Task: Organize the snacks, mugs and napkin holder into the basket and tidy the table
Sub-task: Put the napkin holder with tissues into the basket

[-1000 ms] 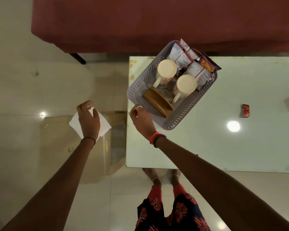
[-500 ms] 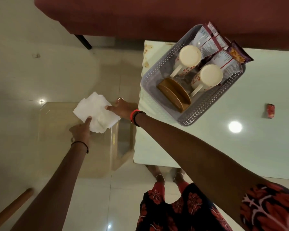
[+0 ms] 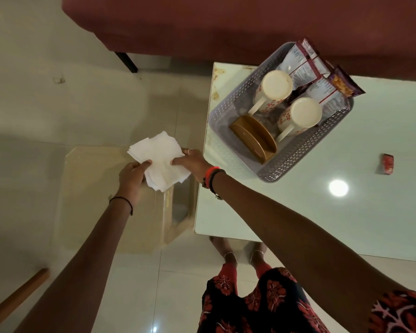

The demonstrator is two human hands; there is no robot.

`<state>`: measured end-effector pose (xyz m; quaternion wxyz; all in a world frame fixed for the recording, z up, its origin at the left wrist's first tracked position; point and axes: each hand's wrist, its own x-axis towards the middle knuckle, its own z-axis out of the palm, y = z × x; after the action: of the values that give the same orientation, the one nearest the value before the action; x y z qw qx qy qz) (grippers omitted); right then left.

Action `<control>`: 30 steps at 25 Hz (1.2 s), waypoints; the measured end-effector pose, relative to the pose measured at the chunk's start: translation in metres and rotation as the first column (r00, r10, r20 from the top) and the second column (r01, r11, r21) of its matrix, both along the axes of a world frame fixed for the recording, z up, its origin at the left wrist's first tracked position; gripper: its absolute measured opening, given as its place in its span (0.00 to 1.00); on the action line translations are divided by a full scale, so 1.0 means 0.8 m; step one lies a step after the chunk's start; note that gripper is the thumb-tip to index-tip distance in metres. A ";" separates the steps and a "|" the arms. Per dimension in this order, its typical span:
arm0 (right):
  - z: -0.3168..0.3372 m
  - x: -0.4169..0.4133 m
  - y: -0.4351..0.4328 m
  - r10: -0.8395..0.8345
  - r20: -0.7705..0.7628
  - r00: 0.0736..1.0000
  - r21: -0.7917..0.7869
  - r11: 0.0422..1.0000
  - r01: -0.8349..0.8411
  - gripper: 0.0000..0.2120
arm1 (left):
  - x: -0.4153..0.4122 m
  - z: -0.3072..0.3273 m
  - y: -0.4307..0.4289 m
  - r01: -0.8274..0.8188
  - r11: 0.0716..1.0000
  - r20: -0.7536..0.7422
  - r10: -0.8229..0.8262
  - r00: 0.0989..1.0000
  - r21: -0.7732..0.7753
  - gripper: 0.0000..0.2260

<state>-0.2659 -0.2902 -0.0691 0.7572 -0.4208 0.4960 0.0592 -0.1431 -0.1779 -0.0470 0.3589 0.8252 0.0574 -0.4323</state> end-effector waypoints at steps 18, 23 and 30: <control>0.128 -0.254 -0.049 -0.397 0.279 0.875 0.076 0.917 0.392 0.24 | -0.192 0.087 -0.097 0.164 0.898 -0.384 -0.332 0.861 -0.409 0.29; 0.130 -0.299 -0.058 -0.382 0.329 0.863 -0.045 0.907 0.419 0.42 | -0.213 0.111 -0.130 0.482 0.756 -0.139 -0.589 0.796 -0.443 0.40; 0.129 -0.343 -0.075 -0.230 0.041 0.972 -0.350 0.908 0.229 0.20 | -0.233 0.123 -0.175 0.956 0.285 0.261 -0.930 0.259 0.067 0.25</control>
<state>-0.5405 -0.3501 0.0340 0.6708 -0.4884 0.5451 -0.1198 -0.3291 -0.3179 0.0514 0.0769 0.7230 -0.5137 -0.4555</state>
